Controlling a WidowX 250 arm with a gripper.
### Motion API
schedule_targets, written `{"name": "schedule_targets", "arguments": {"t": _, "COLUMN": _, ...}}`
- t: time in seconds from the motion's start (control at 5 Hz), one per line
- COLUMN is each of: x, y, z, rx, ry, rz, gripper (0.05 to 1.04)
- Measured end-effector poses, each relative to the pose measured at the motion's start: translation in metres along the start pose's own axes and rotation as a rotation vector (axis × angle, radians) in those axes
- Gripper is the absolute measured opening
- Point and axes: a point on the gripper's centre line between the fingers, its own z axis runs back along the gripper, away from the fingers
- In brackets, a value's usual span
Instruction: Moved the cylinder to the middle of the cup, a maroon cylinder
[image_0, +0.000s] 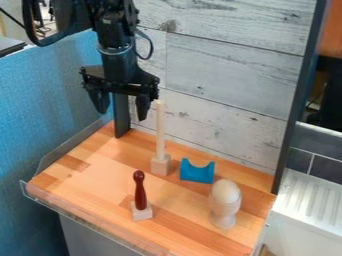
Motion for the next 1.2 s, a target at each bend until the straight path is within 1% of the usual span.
{"name": "schedule_targets", "arguments": {"t": 0.2, "x": -0.005, "y": -0.002, "z": -0.01, "rx": -0.009, "ry": 0.037, "rz": 0.004, "gripper": 1.0}}
{"name": "schedule_targets", "arguments": {"t": 0.4, "x": 0.004, "y": -0.01, "z": -0.022, "rx": -0.057, "ry": 0.075, "rz": 0.006, "gripper": 1.0}}
{"name": "schedule_targets", "arguments": {"t": 0.6, "x": 0.024, "y": -0.012, "z": -0.035, "rx": -0.032, "ry": 0.077, "rz": 0.061, "gripper": 1.0}}
{"name": "schedule_targets", "arguments": {"t": 0.8, "x": 0.041, "y": -0.025, "z": -0.045, "rx": -0.024, "ry": 0.099, "rz": 0.097, "gripper": 1.0}}
{"name": "schedule_targets", "arguments": {"t": 1.0, "x": 0.046, "y": -0.034, "z": -0.05, "rx": -0.012, "ry": 0.1, "rz": 0.09, "gripper": 1.0}}
{"name": "schedule_targets", "arguments": {"t": 1.2, "x": 0.045, "y": -0.044, "z": -0.061, "rx": 0.005, "ry": 0.118, "rz": 0.087, "gripper": 1.0}}
